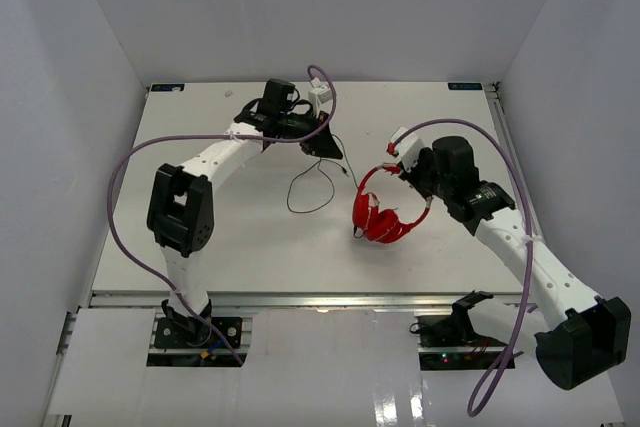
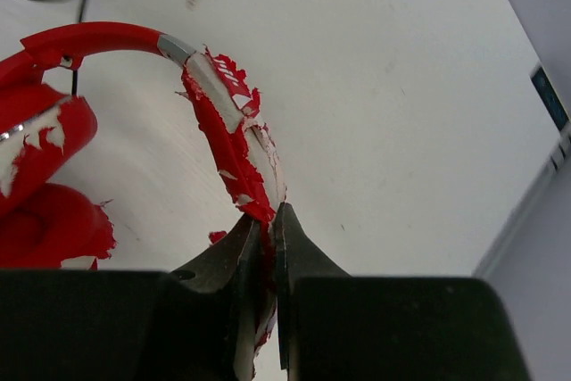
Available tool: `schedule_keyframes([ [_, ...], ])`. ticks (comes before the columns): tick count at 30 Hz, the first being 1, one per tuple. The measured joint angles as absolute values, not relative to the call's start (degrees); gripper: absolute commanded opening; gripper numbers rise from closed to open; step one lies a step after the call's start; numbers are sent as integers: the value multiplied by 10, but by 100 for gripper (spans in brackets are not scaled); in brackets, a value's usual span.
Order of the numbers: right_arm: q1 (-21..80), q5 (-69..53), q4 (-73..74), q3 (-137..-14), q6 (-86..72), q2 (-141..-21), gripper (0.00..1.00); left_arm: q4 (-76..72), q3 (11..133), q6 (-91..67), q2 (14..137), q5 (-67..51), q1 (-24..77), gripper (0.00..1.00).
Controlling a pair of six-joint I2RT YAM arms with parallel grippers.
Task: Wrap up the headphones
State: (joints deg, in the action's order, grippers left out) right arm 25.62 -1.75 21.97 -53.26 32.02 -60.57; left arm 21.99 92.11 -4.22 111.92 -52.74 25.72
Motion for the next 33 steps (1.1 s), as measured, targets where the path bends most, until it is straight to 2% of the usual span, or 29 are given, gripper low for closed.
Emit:
schedule_keyframes([
  [4,255,118,153,-508,269,-620,8,249,923,-83,1066,-532,258,0],
  [8,256,192,106,-527,191,-668,8,261,919,-128,1029,-541,268,0],
  [15,256,226,118,-636,32,-785,8,242,920,-244,1040,-560,350,0],
  [21,256,197,143,-714,-74,-832,8,171,915,-355,1049,-542,384,3],
  [25,251,166,155,-744,-133,-848,8,133,906,-398,1048,-489,378,17],
  [27,238,135,162,-754,-162,-854,8,114,878,-406,1039,-450,376,35],
  [29,218,99,168,-761,-190,-856,8,93,828,-400,1020,-405,379,47],
  [33,174,41,185,-782,-224,-859,8,54,717,-366,955,-323,406,59],
])
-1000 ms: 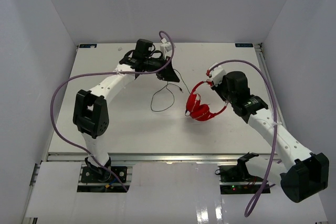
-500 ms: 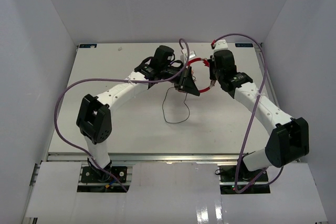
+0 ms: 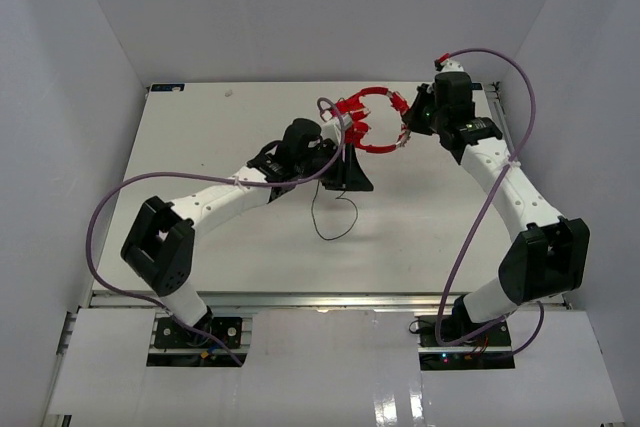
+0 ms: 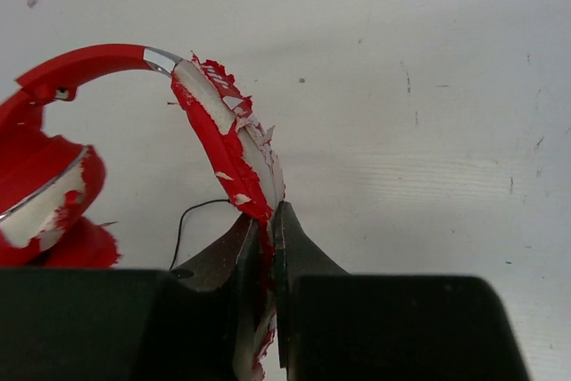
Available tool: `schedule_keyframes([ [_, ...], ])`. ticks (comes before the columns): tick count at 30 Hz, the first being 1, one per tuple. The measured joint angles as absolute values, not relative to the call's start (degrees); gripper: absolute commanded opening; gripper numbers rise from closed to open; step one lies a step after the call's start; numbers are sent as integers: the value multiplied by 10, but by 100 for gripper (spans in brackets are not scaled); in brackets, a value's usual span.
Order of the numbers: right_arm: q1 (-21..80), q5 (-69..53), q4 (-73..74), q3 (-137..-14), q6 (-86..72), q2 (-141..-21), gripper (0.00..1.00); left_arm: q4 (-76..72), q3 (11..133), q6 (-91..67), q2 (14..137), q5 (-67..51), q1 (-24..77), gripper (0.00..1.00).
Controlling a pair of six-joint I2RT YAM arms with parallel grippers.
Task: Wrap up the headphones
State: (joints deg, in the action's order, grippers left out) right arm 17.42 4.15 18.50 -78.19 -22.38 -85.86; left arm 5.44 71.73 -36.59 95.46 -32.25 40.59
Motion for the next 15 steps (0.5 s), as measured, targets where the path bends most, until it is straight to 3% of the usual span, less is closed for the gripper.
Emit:
schedule_keyframes([
  [4,140,-23,195,-810,-264,-859,8,-50,606,-304,879,-258,448,66],
  [11,114,-132,195,-823,-316,-846,8,-315,436,-195,855,-181,492,66],
  [13,104,-177,195,-822,-330,-839,8,-369,412,-175,883,-158,493,63],
  [15,87,-229,184,-815,-342,-828,8,-409,410,-161,924,-140,492,48],
])
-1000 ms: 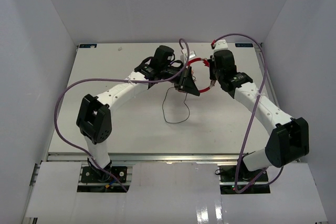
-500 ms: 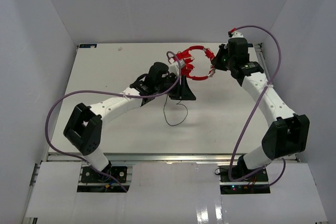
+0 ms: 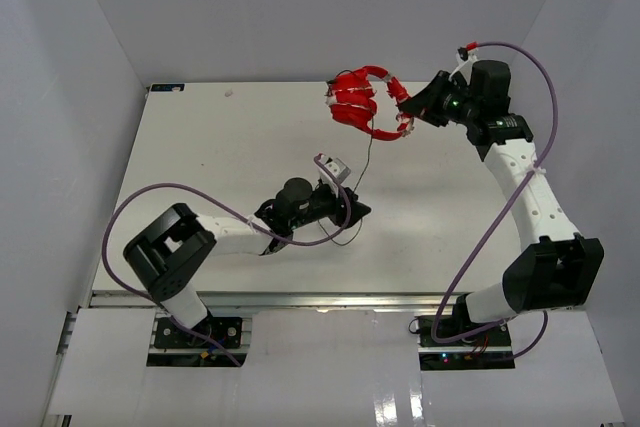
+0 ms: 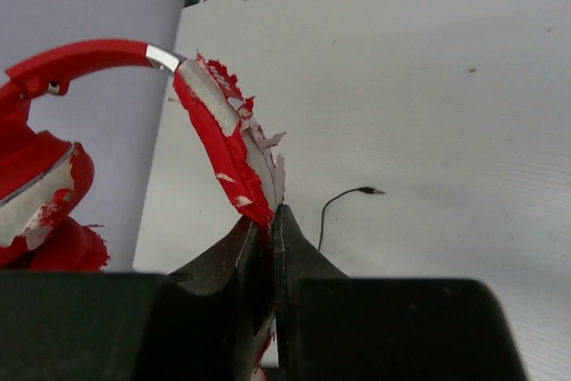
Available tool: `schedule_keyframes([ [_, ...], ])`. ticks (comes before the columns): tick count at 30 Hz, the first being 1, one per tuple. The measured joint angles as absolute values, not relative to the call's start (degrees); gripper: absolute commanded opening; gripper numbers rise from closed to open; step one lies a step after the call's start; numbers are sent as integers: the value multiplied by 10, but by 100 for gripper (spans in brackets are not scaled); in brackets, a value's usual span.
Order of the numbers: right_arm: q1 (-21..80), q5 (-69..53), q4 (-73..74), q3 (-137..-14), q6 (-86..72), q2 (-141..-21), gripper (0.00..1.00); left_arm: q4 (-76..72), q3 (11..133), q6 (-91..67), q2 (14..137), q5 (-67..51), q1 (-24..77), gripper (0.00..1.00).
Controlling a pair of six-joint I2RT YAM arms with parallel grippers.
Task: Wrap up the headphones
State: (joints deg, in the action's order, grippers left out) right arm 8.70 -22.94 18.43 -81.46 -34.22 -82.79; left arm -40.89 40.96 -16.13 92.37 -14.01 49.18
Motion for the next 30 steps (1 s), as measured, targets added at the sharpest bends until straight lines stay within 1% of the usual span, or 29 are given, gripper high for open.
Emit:
schedule_keyframes([
  [1,77,-256,177,-809,-347,-821,8,-425,410,-156,942,-134,490,39],
  [3,57,-316,158,-801,-350,-810,8,-450,409,-150,969,-129,485,16],
  [4,48,-344,147,-798,-351,-805,8,-462,409,-150,980,-127,481,7],
  [5,40,-373,135,-793,-348,-800,8,-472,408,-150,987,-128,476,1],
  [8,29,-463,102,-763,-298,-771,8,-503,397,-159,989,-144,444,0],
  [11,40,-529,114,-726,-207,-726,8,-522,394,-173,989,-184,391,0],
  [14,80,-532,178,-706,-68,-676,8,-516,408,-186,989,-246,338,0],
  [16,111,-508,204,-681,18,-638,8,-489,433,-190,987,-291,311,0],
  [20,141,-418,266,-634,162,-571,8,-384,525,-188,985,-382,268,0],
  [23,166,-303,279,-622,256,-557,8,-291,599,-182,984,-445,235,0],
  [27,237,-86,218,-577,333,-562,8,-132,699,-165,982,-521,211,0],
  [30,280,50,156,-526,363,-577,8,-66,733,-173,969,-573,218,0],
])
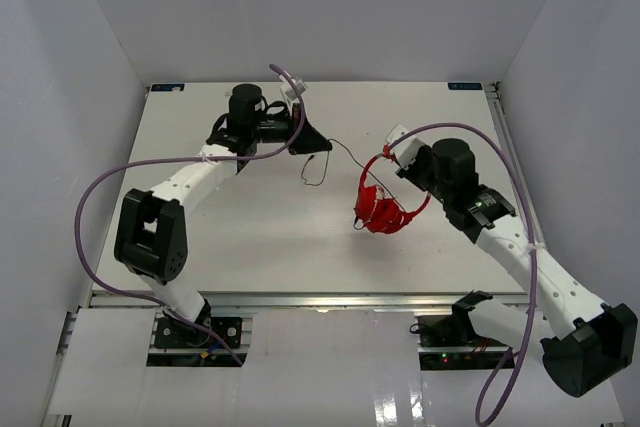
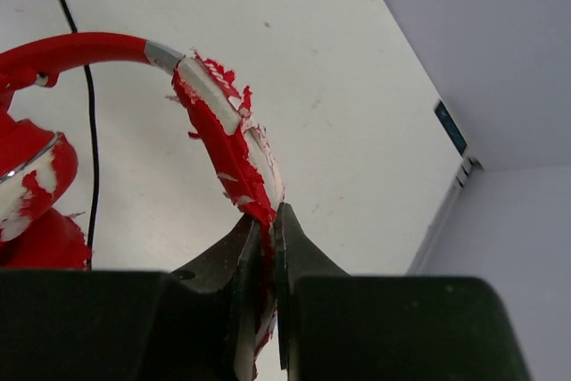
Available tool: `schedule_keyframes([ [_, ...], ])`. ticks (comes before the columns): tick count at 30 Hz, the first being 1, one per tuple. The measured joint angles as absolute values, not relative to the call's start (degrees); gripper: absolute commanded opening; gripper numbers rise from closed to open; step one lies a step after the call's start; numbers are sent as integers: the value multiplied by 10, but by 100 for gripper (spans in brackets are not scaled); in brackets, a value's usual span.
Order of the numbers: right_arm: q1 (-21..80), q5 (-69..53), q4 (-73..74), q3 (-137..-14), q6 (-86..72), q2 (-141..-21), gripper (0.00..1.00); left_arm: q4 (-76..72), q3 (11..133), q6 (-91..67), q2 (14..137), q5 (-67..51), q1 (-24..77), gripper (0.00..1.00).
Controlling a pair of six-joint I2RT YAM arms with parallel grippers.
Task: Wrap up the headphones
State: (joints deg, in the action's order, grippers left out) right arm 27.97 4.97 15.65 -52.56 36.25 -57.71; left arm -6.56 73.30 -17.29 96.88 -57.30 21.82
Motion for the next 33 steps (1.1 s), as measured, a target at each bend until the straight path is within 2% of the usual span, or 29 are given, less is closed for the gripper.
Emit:
schedule_keyframes([
  [4,320,230,30,-457,364,-603,8,-30,742,-227,958,-623,259,0],
  [8,351,359,-70,-437,299,-653,8,-76,723,-331,962,-617,327,0],
  [11,338,390,-50,-475,191,-690,8,-155,668,-405,961,-574,376,0],
  [16,296,358,22,-580,30,-747,8,-226,581,-458,959,-454,422,3],
  [18,276,327,54,-605,-31,-757,8,-250,559,-459,950,-390,434,9],
  [21,242,263,100,-627,-110,-763,8,-294,515,-444,916,-285,462,50],
  [22,228,236,115,-631,-133,-763,8,-316,499,-437,904,-254,473,60],
  [24,198,173,132,-637,-177,-763,8,-353,469,-418,885,-210,493,68],
  [29,131,38,139,-647,-263,-759,8,-451,391,-362,879,-148,521,76],
  [33,123,-31,144,-654,-283,-739,8,-506,358,-314,929,-139,517,81],
])
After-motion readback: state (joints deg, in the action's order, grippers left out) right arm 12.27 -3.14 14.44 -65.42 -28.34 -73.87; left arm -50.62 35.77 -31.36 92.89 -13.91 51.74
